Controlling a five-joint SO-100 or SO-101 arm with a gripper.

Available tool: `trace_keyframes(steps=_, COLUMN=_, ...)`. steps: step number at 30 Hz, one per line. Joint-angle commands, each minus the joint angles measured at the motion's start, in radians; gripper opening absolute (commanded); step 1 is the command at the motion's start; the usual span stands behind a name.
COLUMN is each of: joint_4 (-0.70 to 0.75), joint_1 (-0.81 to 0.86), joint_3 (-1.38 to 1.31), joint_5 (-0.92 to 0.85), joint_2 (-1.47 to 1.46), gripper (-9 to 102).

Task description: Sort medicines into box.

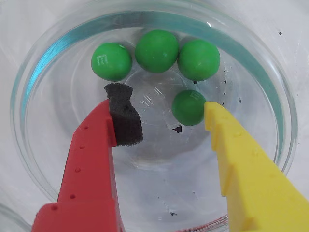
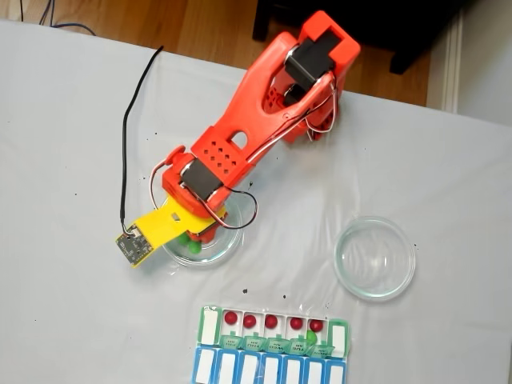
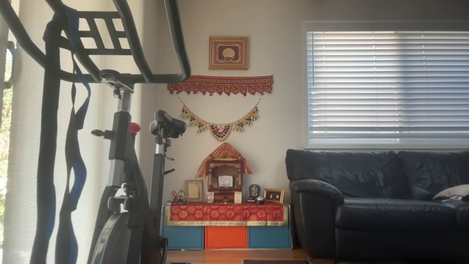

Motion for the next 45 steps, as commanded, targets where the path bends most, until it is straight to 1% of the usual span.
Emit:
trace_keyframes(steps=1, joint_4=0.012, joint_1=-0.020, joint_3=-0.020, joint_5=0.015, joint_2=0.029, gripper=25)
trace_keyframes(steps=30, joint_4=0.009, joint_1=-0.011, joint_3=-0.005, joint_5=0.054, joint_2=-0.026, gripper=23)
trace_keyframes(steps=45, joint_4=-0.058, joint_1=-0.012, joint_3=0.026, joint_5=0.067, joint_2=-0.052, gripper=19)
